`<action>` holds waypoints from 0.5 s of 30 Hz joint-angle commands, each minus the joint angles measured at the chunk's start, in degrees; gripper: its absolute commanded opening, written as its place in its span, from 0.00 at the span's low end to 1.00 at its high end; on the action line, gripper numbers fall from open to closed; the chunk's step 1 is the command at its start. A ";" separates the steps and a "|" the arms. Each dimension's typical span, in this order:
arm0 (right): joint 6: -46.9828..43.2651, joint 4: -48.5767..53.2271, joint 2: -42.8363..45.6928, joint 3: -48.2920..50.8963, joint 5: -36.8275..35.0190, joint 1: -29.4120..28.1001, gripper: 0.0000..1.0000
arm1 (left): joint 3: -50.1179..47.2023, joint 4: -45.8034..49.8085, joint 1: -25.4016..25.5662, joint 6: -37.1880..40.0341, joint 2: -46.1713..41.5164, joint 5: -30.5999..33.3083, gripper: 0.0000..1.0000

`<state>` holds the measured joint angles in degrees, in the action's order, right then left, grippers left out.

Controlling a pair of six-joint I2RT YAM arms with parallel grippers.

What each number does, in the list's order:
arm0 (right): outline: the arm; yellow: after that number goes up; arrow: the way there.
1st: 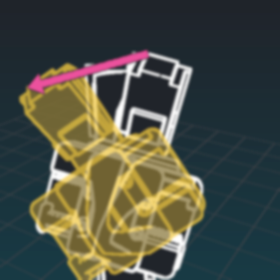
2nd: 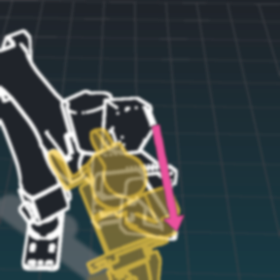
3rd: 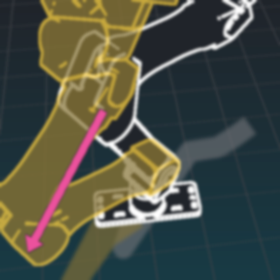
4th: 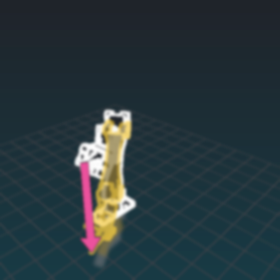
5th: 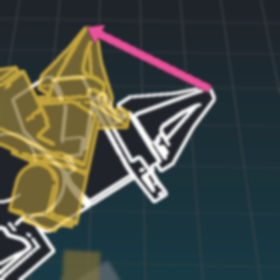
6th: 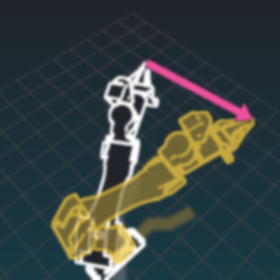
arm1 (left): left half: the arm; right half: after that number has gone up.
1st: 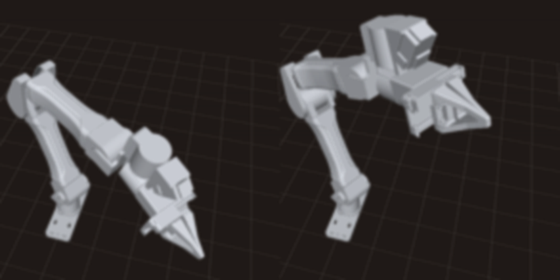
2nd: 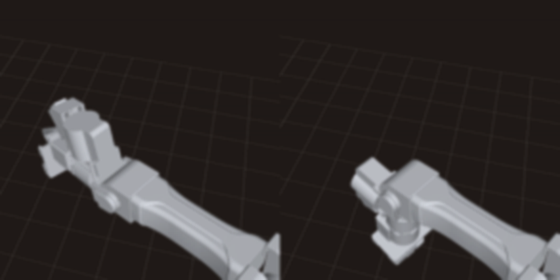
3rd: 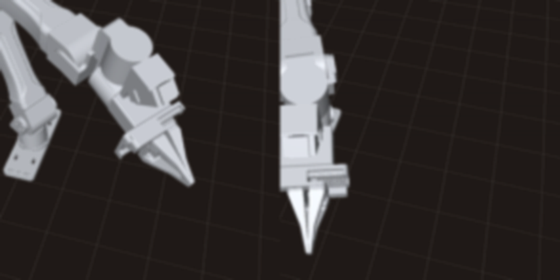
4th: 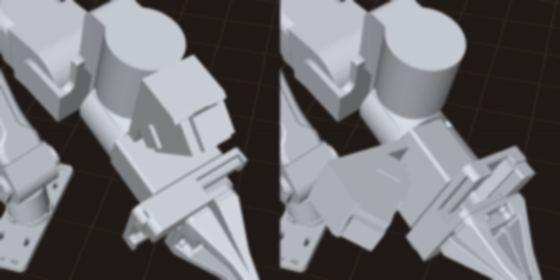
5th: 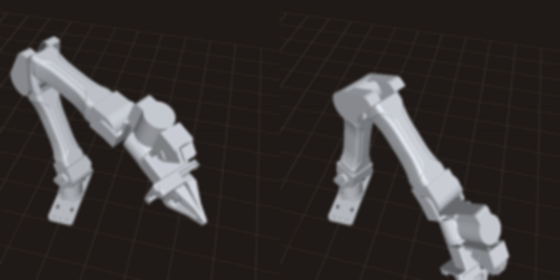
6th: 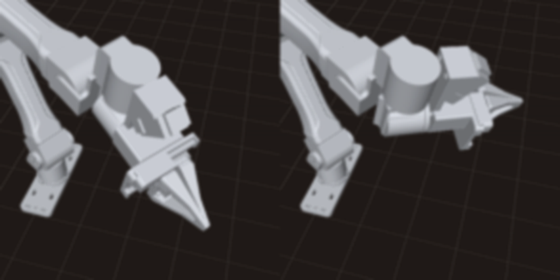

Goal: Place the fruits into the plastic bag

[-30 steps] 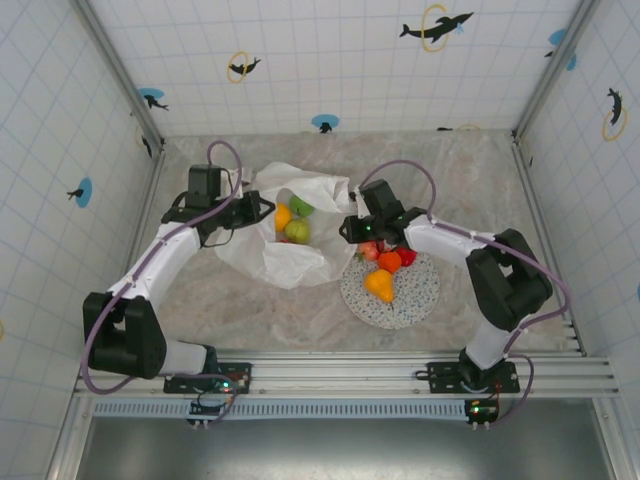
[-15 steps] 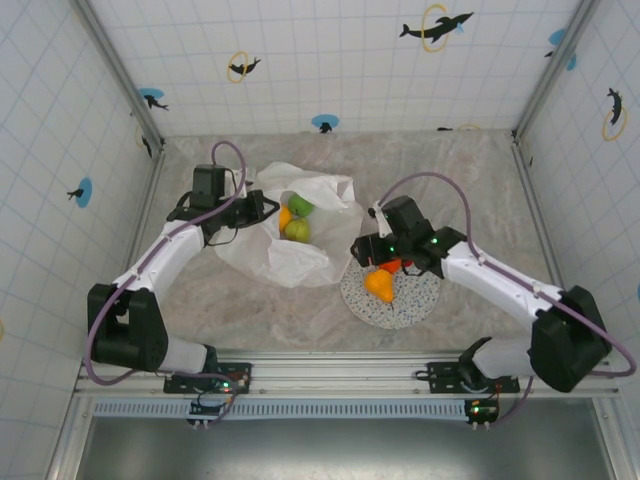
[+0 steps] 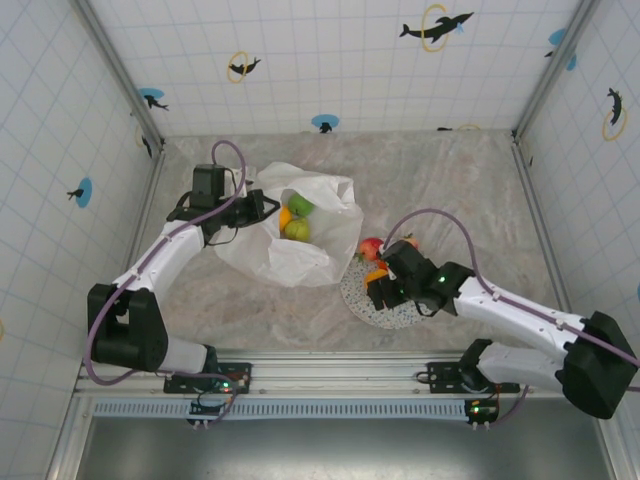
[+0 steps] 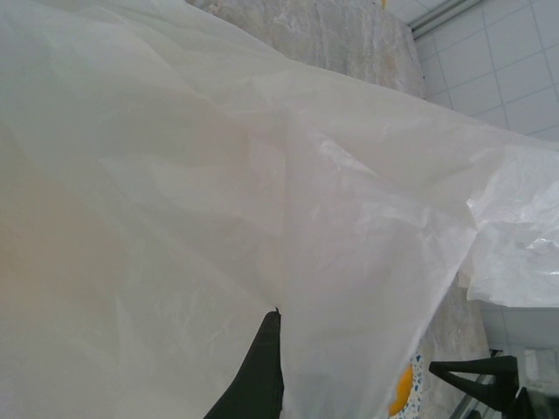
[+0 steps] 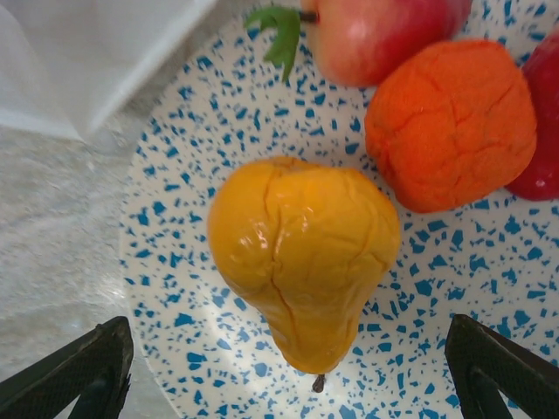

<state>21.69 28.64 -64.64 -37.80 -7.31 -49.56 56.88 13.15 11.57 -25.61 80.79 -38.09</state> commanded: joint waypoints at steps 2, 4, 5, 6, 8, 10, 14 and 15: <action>0.42 -5.07 -3.24 2.07 -1.80 -0.36 0.95 | -0.46 -0.77 0.24 -0.19 0.14 -0.94 0.00; -0.29 -6.36 -5.48 1.80 -2.27 -0.29 0.94 | -0.46 -0.80 0.24 -0.19 0.14 -0.94 0.00; -0.55 -6.54 -6.51 1.53 -2.59 -0.27 0.94 | -0.46 -0.76 0.21 -0.21 0.15 -0.94 0.00; -0.94 -6.95 -7.64 1.30 -3.09 -0.32 0.94 | -0.46 -0.70 0.22 -0.07 0.15 -0.94 0.00; -1.67 -7.85 -9.38 1.02 -3.91 -0.30 0.93 | -0.46 -0.57 0.26 0.04 0.24 -0.94 0.00; -2.34 -9.56 -10.86 1.22 -4.25 -0.27 0.93 | -0.46 -0.52 0.24 0.15 0.24 -0.89 0.00; -3.14 -11.90 -13.56 0.90 -4.52 -0.25 0.90 | -0.46 -0.49 0.14 0.24 0.41 -0.94 0.00; -3.28 -12.60 -14.11 0.88 -4.39 -0.27 0.89 | -0.46 -0.49 0.17 0.27 0.46 -0.94 0.00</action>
<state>19.49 19.57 -77.34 -36.69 -10.57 -49.65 56.86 13.15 11.57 -25.58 80.79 -38.17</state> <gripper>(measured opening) 0.896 0.041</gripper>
